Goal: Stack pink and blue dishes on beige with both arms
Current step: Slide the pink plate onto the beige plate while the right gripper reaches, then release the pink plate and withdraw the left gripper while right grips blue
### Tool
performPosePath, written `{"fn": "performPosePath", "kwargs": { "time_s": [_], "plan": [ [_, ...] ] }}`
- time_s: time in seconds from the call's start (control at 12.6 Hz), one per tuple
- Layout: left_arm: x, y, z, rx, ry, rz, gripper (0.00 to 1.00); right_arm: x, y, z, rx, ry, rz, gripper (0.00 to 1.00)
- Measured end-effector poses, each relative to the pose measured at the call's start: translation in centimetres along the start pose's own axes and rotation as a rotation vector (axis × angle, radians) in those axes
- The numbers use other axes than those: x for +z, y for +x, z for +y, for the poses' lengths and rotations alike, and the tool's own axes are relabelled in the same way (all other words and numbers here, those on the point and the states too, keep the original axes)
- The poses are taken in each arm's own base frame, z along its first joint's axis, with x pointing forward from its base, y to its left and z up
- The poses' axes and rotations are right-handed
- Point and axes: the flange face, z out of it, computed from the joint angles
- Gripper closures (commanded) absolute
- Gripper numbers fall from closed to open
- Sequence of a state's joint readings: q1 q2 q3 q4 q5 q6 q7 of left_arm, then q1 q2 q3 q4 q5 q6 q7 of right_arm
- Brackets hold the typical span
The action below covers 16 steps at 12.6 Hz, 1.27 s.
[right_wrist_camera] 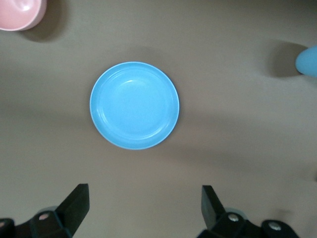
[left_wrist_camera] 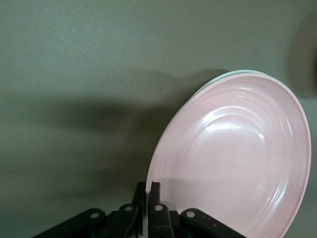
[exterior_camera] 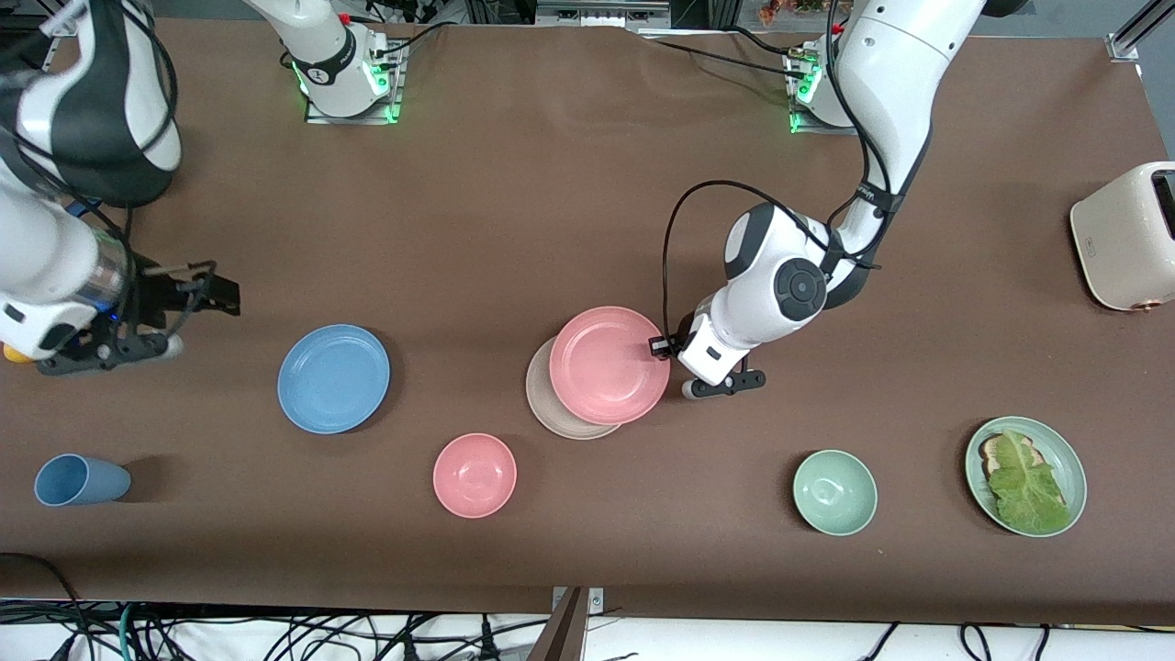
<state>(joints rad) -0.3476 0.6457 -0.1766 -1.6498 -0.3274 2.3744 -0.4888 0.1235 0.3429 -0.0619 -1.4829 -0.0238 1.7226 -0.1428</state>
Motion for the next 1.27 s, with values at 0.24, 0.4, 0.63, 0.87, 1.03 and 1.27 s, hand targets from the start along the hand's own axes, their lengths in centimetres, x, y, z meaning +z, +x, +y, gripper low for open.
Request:
{"fn": "performPosePath", "kwargs": {
  "time_s": [0.24, 0.4, 0.63, 0.87, 1.03, 1.27],
  "plan": [
    [1.4, -0.5, 1.4, -0.018, 0.001, -0.007, 1.00, 6.0, 2.0, 0.9, 0.002, -0.004, 0.006, 0.00],
    [2.1, -0.4, 1.7, -0.024, -0.001, -0.006, 1.00, 10.0, 2.8, 1.7, 0.006, -0.008, 0.034, 0.00],
    [3.5, -0.4, 2.0, -0.032, -0.008, 0.007, 1.00, 15.9, 3.5, 2.9, 0.009, -0.008, 0.062, 0.00],
    [4.1, 0.0, 2.6, -0.048, -0.020, 0.016, 0.77, 20.5, 3.3, 3.9, 0.008, -0.010, 0.078, 0.00],
    [4.5, 0.4, 2.8, -0.061, -0.025, 0.019, 0.50, 23.2, 2.2, 4.4, 0.005, -0.012, 0.094, 0.00],
    [4.4, 1.1, 2.7, -0.066, -0.027, 0.030, 0.41, 26.1, 0.8, 4.8, 0.012, -0.013, 0.102, 0.01]
  ]
}}
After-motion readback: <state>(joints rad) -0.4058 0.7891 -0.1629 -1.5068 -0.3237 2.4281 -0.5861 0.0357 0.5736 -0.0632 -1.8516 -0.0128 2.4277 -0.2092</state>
